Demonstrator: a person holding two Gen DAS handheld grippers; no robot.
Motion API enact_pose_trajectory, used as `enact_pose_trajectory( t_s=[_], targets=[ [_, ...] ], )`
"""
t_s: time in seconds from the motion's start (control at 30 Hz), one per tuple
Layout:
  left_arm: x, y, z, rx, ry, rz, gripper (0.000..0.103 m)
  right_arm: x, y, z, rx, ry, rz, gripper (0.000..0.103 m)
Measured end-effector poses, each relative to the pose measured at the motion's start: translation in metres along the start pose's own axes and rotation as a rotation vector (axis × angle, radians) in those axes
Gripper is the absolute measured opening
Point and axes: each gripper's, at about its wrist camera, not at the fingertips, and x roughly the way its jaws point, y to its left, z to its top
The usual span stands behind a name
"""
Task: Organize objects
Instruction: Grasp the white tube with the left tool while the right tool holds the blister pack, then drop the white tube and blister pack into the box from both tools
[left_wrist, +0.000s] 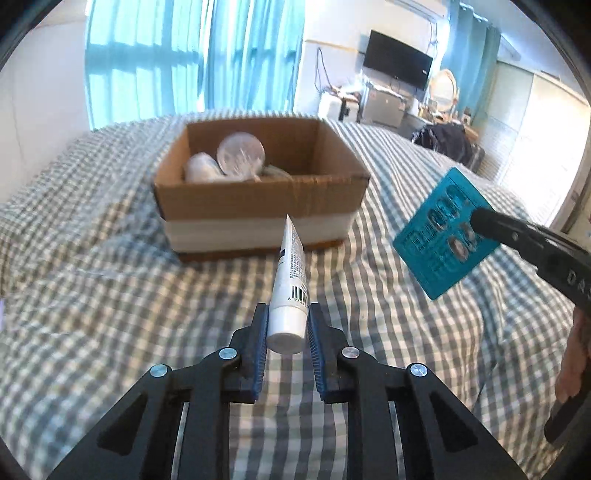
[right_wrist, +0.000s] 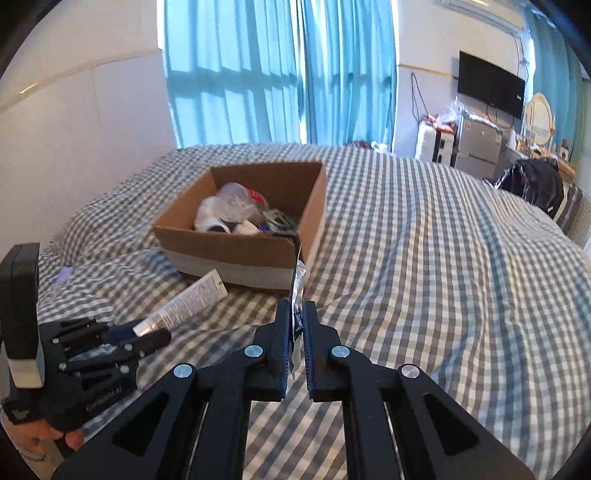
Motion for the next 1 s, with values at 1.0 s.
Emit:
enact_pose_trajectory(
  t_s=[1.0],
  targets=[
    [0.031,0.064,0.148,-0.083,-0.214,0.135,0.021,0.087,0.034,0.146,-0.127,-0.128,0.015,0.007]
  ],
)
